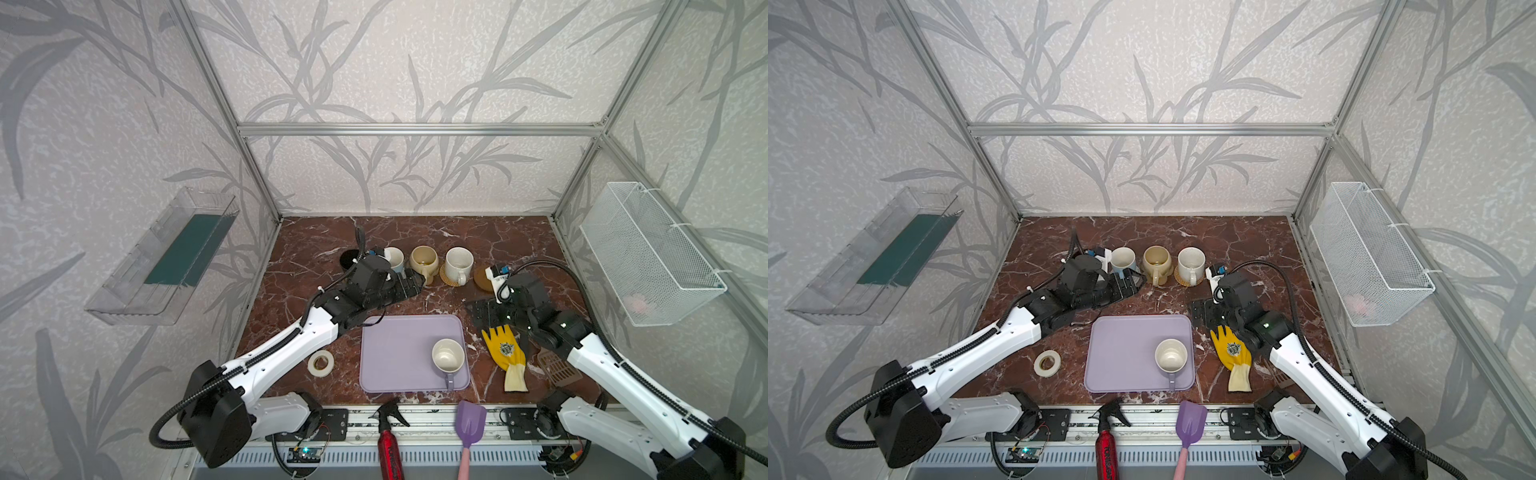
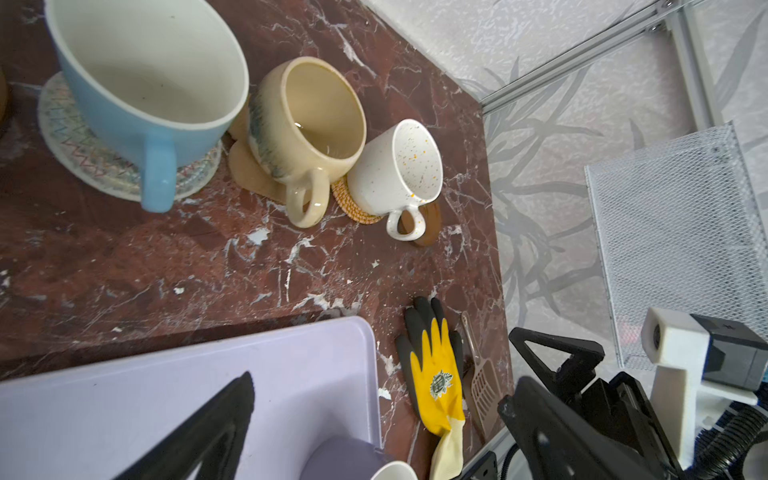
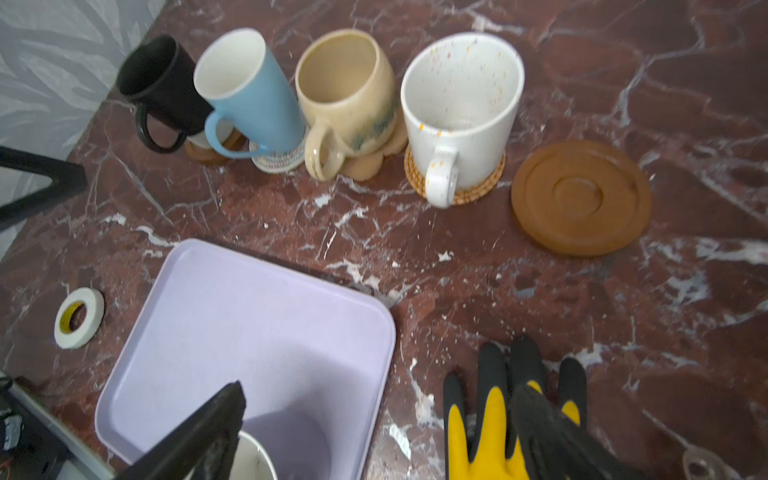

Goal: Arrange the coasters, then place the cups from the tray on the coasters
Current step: 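Open the right gripper and swing it back over the lavender-sided mug, then grasp the lavender-sided white mug's rim with the right gripper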

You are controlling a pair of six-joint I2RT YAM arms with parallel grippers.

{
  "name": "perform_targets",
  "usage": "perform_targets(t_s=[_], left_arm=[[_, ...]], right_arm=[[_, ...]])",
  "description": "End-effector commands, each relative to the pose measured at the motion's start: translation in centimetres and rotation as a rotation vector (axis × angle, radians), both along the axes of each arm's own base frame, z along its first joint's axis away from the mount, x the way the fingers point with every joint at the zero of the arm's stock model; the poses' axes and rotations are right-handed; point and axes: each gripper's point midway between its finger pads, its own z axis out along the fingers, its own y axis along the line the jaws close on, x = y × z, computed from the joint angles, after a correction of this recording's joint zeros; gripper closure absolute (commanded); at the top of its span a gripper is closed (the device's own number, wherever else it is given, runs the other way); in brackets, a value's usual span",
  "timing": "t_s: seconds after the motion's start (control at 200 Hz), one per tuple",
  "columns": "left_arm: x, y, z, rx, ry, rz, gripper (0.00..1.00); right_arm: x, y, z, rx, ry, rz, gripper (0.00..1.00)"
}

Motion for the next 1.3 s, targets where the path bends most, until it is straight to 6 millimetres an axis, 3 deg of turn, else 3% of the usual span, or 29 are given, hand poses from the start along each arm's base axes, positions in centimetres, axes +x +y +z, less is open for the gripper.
perform_targets(t_s=[0.0,0.3,0.54,0.81,0.975,1.17,1.295], left_arm=[[-1.6,0.6,-1.1,0.039,0.052,-0.048,0.01],[-3.9,-1.3,-2.8,-0.041,0.117,-0.125,0.01],[-5.5,-0.5,-4.7,0.024,0.159,-0.122,0.01],[-6.4,1.0,-5.1,0.042,0.156,-0.090,0.01],[-7.0,1.1,-5.4,0.013,0.172,-0.090,0.01],[-7.8,1.8,-5.6,0.005,0.175,-0.082,0.01],[-8.1,2.9,-5.8,0.037,0.170,-0.059,0.01]], right_arm=[[-3.6,0.3,-2.7,-0.047,0.118,0.066,0.01],[-8.8,3.2,-5.1,-0.144,0.133,0.198,0.01],[-11.7,4.7,-6.3,-0.212,0.137,0.249,0.01],[-13.6,5.8,-7.2,-0.224,0.122,0.265,0.01],[-13.7,6.0,-8.5,-0.273,0.130,0.244,0.00],[-14.0,7.1,-9.8,-0.298,0.145,0.245,0.07],[-14.1,7.4,-10.3,-0.324,0.144,0.240,0.23]])
